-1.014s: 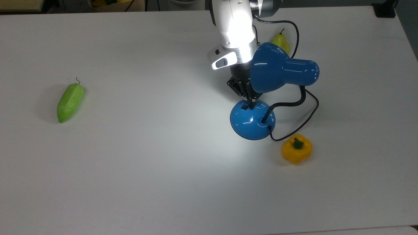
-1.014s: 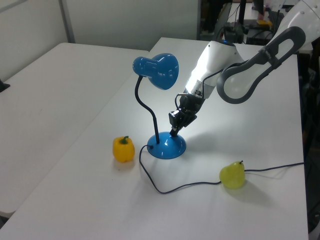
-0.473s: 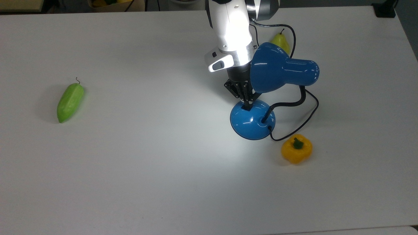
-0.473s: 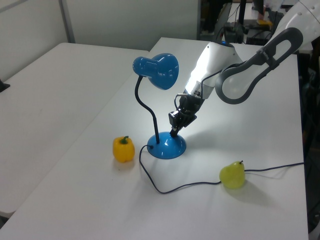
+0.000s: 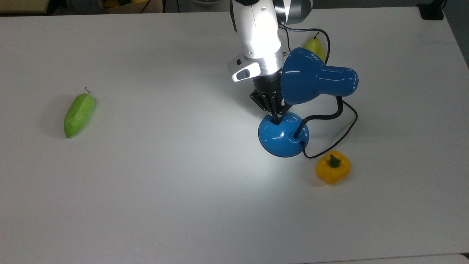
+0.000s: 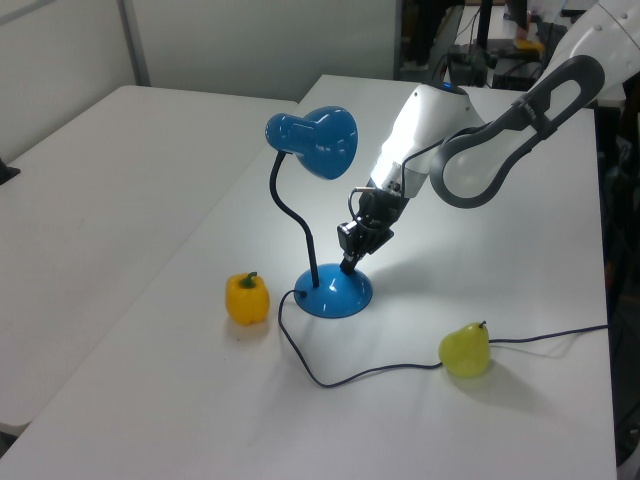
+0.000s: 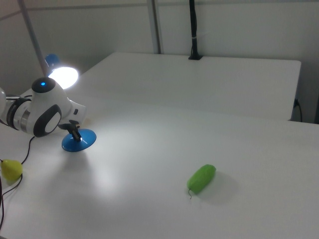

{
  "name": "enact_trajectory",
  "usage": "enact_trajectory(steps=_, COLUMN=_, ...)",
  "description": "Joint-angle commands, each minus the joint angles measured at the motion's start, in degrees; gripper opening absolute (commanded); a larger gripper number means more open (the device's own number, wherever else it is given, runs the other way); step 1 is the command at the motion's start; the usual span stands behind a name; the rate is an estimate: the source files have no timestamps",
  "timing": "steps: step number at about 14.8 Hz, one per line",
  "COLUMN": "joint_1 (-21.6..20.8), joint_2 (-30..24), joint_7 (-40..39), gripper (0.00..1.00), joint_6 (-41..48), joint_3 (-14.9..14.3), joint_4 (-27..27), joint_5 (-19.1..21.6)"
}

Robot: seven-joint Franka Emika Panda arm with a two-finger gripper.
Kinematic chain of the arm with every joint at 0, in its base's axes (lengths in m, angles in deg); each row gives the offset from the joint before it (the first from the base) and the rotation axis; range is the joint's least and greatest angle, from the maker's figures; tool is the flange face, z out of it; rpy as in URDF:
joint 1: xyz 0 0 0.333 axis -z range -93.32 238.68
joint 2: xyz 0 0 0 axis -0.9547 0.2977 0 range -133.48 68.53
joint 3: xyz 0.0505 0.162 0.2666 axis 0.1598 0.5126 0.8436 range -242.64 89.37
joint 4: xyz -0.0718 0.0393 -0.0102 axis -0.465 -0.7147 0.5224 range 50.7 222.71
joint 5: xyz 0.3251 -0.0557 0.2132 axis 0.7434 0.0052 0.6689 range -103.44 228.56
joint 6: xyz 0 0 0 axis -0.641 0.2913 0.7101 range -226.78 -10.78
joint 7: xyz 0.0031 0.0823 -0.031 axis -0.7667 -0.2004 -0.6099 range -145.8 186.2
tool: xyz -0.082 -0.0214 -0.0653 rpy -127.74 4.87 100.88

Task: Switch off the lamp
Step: 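Press down on the lamp base switch with the gripper fingers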

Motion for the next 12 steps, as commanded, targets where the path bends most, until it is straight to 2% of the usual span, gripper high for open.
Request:
enact_trajectory(steps=1, joint_1=0.4, joint_2=0.9, joint_7=-0.9, gripper=0.00, joint_6=-0.8, joint_3=0.0, joint_4=0.3, joint_5=-0.1)
enact_trajectory(steps=12, joint_1=1.6, joint_2=0.6, joint_7=-2.4, gripper=0.00, joint_6=5.3, joint_3=-0.5, joint_4=0.8, joint_5=-0.2)
